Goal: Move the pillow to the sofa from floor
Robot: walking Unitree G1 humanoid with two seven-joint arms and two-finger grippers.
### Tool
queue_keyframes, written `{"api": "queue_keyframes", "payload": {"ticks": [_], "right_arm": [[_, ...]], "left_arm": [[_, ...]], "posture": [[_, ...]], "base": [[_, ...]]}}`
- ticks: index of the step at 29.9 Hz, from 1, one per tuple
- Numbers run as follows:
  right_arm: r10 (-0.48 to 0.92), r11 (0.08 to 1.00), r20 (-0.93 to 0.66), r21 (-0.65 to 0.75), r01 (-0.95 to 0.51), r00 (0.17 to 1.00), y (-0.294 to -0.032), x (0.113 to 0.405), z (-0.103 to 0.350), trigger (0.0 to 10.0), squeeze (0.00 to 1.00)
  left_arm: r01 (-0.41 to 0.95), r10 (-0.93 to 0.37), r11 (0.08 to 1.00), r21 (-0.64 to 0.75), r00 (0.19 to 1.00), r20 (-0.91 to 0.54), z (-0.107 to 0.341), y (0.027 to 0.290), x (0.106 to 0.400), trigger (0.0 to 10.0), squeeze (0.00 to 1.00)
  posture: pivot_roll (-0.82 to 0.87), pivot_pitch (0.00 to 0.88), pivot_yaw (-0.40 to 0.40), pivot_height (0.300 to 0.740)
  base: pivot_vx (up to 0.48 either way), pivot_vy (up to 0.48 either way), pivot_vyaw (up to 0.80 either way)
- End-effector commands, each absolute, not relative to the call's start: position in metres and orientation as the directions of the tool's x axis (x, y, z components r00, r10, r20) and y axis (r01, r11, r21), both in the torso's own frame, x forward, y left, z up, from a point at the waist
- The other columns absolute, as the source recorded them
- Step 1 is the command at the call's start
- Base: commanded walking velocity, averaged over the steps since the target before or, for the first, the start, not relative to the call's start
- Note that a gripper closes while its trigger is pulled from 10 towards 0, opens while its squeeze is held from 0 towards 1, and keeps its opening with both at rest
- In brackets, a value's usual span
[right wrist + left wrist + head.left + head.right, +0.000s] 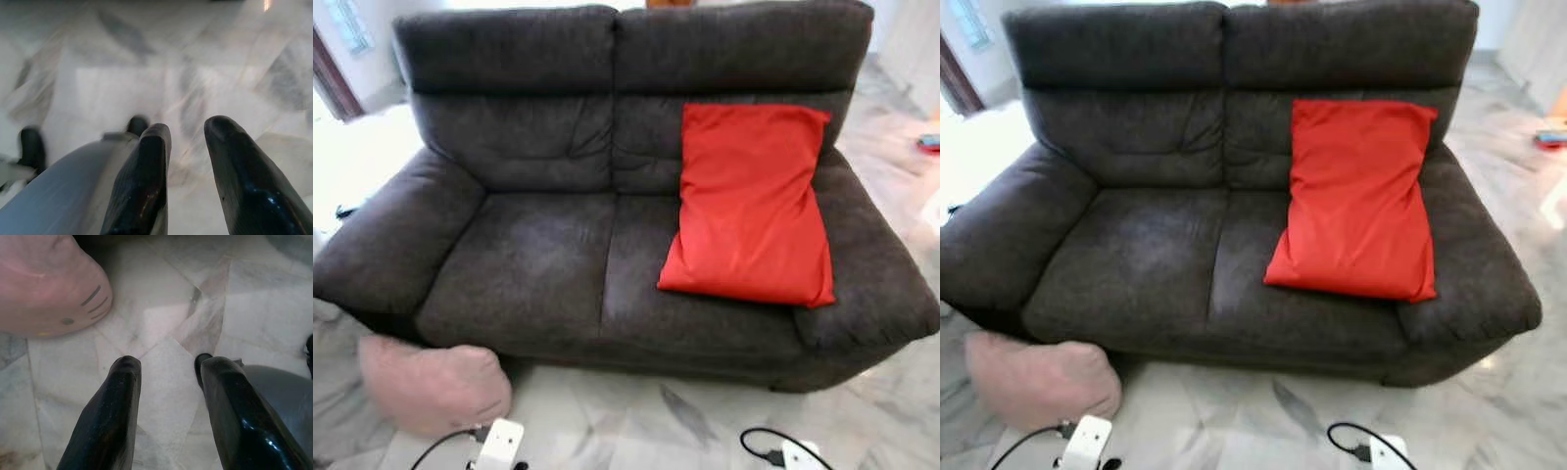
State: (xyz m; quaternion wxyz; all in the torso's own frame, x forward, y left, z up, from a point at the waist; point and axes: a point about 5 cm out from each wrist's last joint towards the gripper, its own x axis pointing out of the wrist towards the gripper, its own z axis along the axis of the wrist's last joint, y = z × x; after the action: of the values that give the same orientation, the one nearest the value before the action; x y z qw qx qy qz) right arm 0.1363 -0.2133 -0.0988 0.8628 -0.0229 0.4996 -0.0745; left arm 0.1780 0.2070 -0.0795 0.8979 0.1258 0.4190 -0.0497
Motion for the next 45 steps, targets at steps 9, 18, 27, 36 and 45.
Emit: {"api": "queue_keyframes", "payload": {"ticks": [9,18,27,36,45], "right_arm": [[-0.159,0.987,-0.86,-0.121,0.11,0.485,-0.221,0.135,-0.098,10.0,0.0],[-0.148,0.989,-0.856,-0.111,0.102,0.496,-0.211,0.143,-0.097,10.0,0.0],[-0.107,0.994,-0.858,-0.093,0.052,0.503,-0.196,0.14,-0.1,10.0,0.0],[-0.122,0.993,-0.859,-0.102,0.068,0.496,-0.204,0.134,-0.101,10.0,0.0],[-0.115,0.993,-0.857,-0.113,0.035,0.502,-0.208,0.136,-0.099,10.0,0.0]], "left_arm": [[0.19,0.023,0.964,0.186,0.638,-0.77,-0.081,0.211,0.174,10.0,0.0],[0.196,0.019,0.963,0.186,0.637,-0.771,-0.081,0.211,0.173,10.0,0.0],[0.2,0.019,0.961,0.189,0.638,-0.77,-0.081,0.21,0.173,10.0,0.0],[0.199,0.016,0.962,0.186,0.638,-0.77,-0.081,0.208,0.173,10.0,0.0],[0.197,0.02,0.963,0.186,0.633,-0.774,-0.082,0.21,0.172,10.0,0.0]], "posture": [[0.03,0.06,0.021,0.74],[0.03,0.054,0.023,0.74],[0.03,0.046,0.023,0.74],[0.03,0.059,0.019,0.74],[0.03,0.068,0.022,0.74]], "base": [[0.0,0.404,0.0],[0.0,0.401,0.0],[0.0,0.401,0.31],[0.0,0.401,0.05],[0.0,0.399,0.06]]}}
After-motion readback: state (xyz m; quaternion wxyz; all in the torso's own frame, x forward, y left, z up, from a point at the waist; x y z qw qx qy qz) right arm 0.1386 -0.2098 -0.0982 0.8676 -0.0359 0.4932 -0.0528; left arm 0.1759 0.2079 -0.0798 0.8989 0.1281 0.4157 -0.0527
